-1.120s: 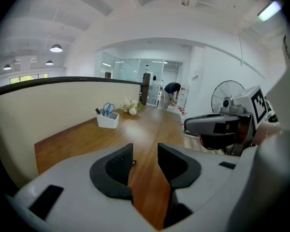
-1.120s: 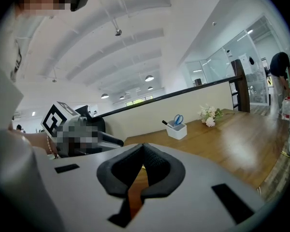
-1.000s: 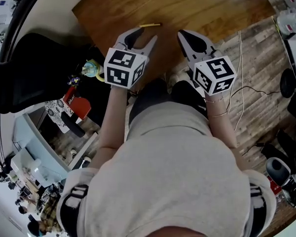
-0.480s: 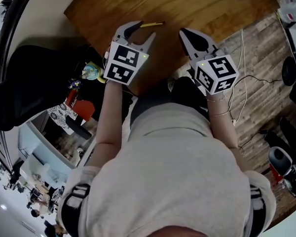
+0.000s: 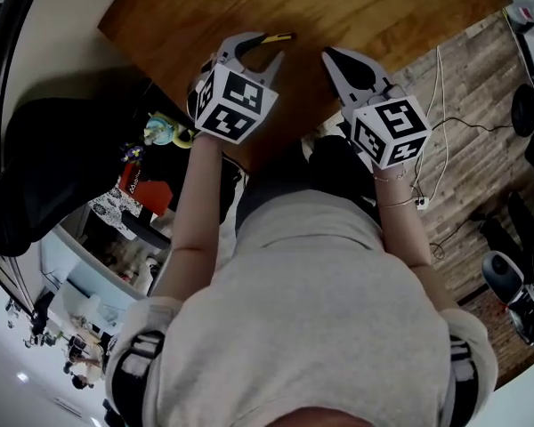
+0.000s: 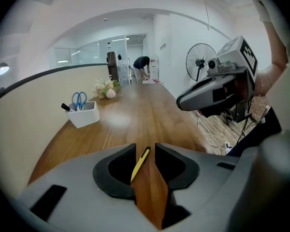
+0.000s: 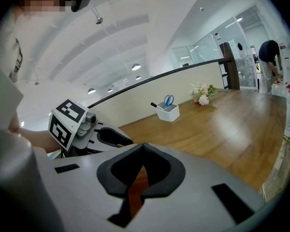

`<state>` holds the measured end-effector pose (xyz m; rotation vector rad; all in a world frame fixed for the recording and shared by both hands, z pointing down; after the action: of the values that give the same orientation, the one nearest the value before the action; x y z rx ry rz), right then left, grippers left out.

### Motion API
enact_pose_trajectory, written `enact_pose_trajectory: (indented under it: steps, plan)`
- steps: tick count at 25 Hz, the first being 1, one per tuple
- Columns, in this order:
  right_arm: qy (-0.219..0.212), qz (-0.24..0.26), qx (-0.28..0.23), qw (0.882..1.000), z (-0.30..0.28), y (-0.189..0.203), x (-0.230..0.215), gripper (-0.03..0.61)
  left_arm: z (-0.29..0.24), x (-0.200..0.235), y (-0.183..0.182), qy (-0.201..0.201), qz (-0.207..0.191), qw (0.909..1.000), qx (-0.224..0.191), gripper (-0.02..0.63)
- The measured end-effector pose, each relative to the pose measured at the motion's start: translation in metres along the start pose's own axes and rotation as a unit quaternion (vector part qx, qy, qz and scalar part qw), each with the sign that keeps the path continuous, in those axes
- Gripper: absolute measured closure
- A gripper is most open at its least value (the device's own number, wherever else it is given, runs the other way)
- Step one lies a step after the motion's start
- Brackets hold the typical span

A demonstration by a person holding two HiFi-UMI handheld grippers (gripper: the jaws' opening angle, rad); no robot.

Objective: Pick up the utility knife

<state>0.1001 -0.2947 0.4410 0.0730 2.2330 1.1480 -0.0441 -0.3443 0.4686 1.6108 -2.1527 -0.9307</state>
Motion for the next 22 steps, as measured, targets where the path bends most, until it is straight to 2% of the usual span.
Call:
enact_pose_trajectory:
  steps: [10,15,22]
  plan:
    - [0.007,-0.031,0.02,0.999,-0.026,0.015,-0.023,0.569,-0.043,0.009,0.017,0.034,-0.014,0.9986,0.039,0.463]
    - [0.009,-0.037,0.024,0.999,-0.032,0.019,-0.028,0.569,-0.059,0.009,0.023,0.038,-0.033,0.9971,0.057,0.468]
    - [0.008,-0.045,0.038,0.998,-0.034,0.029,-0.035,0.569,-0.075,0.01,0.028,0.039,-0.038,0.9958,0.073,0.491]
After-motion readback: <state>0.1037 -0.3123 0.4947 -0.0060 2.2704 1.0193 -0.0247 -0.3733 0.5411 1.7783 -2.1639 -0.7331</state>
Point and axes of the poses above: the fingertips, and each gripper's own axes: z backward along the fingers, x to its left, y out of its underside, the point moved 7 cm from there along z, backward along the fingers, and after that the axes turned 10 degrees about -z, right-handed, at the moved point
